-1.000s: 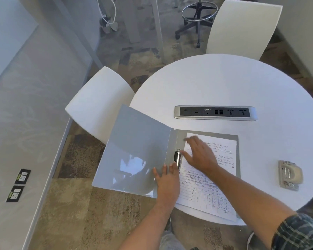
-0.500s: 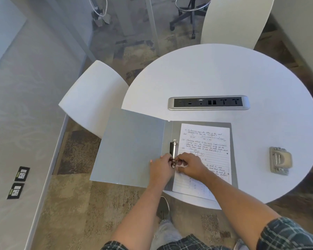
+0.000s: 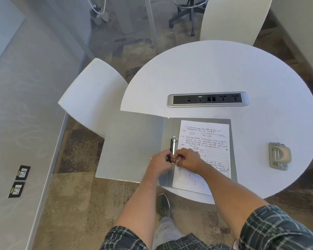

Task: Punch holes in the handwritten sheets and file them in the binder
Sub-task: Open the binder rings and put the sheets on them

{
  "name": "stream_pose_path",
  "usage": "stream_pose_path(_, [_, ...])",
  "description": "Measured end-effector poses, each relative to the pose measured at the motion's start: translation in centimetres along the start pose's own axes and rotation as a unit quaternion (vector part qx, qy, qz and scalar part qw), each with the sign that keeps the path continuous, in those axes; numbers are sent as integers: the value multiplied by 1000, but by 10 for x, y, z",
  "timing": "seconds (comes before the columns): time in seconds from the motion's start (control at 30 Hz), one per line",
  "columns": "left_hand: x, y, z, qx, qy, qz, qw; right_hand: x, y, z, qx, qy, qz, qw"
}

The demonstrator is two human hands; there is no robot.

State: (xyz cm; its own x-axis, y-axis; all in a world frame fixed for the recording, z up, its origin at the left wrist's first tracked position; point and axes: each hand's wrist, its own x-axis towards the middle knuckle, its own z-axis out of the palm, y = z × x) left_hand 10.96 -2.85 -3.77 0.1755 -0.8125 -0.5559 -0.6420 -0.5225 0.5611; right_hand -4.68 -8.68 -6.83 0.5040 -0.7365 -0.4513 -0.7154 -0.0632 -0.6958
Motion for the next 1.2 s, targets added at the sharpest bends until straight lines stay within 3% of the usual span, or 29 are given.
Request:
stream_pose_path(0.4, [5,-11,-9,-111,-41,-1,993,-4,14,-7,73,-48,-39,995])
stream_pose_path(0.57, [-8,-6,0,-31,2,20,999,-14,13,-19,136,-67,-47,987])
stream_pose_path(0.63, [-14,-6,7,50,18,43,998,-23,15,-24,155,4,-46,987])
stream_pose_path(0.7, [-15,-4,14,109,28,60,992,-32,22,-25,116,146,-20,982])
stream_pose_path(0.77, [-13,-3,18,132,33,57,989,-41,33,-25,66,296,44,952])
stream_pose_path(0.83, [-12,-2,21,139,40,50,988,-52,41,-26,20,369,126,921])
stream_pose_path(1.0, [-16,0,27,159,52,52,984,-69,49,-23,-37,345,241,907])
stream_pose_path(1.2, [-16,2,29,174,58,60,981,-68,43,-26,-16,327,306,894])
